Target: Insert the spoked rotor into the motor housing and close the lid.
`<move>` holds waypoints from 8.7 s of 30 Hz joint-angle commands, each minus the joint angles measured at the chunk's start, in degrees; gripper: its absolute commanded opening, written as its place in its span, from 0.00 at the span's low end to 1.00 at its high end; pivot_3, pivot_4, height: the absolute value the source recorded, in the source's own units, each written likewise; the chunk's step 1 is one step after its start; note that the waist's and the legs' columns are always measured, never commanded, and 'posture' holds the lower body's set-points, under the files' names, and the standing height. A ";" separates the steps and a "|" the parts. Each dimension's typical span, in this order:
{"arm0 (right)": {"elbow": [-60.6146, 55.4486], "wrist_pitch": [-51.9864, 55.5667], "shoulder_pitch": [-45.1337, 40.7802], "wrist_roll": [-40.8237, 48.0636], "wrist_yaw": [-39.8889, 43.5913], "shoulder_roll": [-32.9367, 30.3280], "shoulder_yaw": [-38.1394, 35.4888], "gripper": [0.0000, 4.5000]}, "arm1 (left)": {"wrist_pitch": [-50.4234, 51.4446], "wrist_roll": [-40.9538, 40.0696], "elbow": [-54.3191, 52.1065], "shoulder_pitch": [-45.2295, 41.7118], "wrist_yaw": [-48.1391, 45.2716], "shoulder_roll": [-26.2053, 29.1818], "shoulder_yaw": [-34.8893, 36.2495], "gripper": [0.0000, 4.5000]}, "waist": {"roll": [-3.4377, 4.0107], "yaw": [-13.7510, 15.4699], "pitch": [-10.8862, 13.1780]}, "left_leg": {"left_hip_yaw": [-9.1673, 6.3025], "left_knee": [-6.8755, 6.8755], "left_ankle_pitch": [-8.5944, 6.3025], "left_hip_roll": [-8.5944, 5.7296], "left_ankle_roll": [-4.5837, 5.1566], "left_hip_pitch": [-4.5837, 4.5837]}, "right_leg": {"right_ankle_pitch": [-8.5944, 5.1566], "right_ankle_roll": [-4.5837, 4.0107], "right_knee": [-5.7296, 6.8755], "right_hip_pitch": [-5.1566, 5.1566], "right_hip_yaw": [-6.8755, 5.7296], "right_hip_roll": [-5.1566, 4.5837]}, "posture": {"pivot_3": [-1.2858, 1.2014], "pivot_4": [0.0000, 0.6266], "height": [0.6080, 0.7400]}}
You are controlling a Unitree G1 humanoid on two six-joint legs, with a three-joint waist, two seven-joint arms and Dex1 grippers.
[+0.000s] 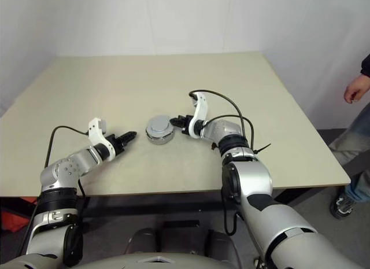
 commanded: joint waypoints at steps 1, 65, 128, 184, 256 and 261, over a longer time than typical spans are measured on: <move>-2.20 -1.96 -0.22 -1.44 0.28 0.26 1.66 0.39 | 0.58 1.08 0.26 0.09 1.08 0.78 0.32 0.45 | 0.00 -0.05 0.00 | 0.00 0.00 0.00 0.00 0.00 0.01 | 0.00 0.00 0.00 0.00 0.00 0.00 | 0.52 0.00 1.00; -5.86 -45.24 8.24 -18.46 5.95 4.66 18.52 0.87 | 1.60 0.34 -2.53 2.07 2.76 0.96 0.59 0.45 | -0.02 -0.74 -0.01 | -0.01 0.05 -0.01 0.00 0.02 0.10 | 0.02 -0.03 0.03 0.08 0.01 0.01 | 0.52 0.00 1.00; -9.55 -43.72 7.13 -15.56 1.92 4.43 14.61 0.87 | -7.26 16.79 29.42 -22.33 -15.19 -9.71 -12.21 0.45 | 0.00 3.63 0.01 | -0.11 0.09 -0.24 -0.71 0.46 -0.26 | -0.02 0.02 -0.25 0.31 0.01 -0.78 | 0.52 0.00 1.00; -21.43 -35.50 16.59 -15.17 6.03 3.14 19.72 0.87 | -1.79 8.54 11.61 -8.47 -5.73 -0.48 -1.54 0.45 | -0.01 -0.70 0.01 | -0.03 -0.20 -0.06 -0.01 0.14 -0.03 | -0.09 -0.01 -0.21 0.03 0.06 -0.02 | 0.52 0.00 1.00; -22.22 -38.32 17.46 -20.36 10.87 -1.04 26.19 0.71 | -4.38 7.56 14.19 -9.47 -4.52 1.70 0.08 0.45 | -0.01 -0.65 0.01 | -0.04 -0.20 -0.04 -0.02 0.10 0.18 | -0.09 0.00 -0.18 0.21 0.08 -0.01 | 0.52 0.00 1.00; -22.54 -38.35 17.60 -20.40 11.44 -1.25 26.11 0.71 | -4.32 7.53 14.07 -9.36 -4.56 1.60 0.00 0.45 | -0.01 -0.64 0.01 | -0.04 -0.20 -0.04 -0.02 0.11 0.17 | -0.09 0.00 -0.19 0.21 0.08 -0.01 | 0.52 0.00 1.00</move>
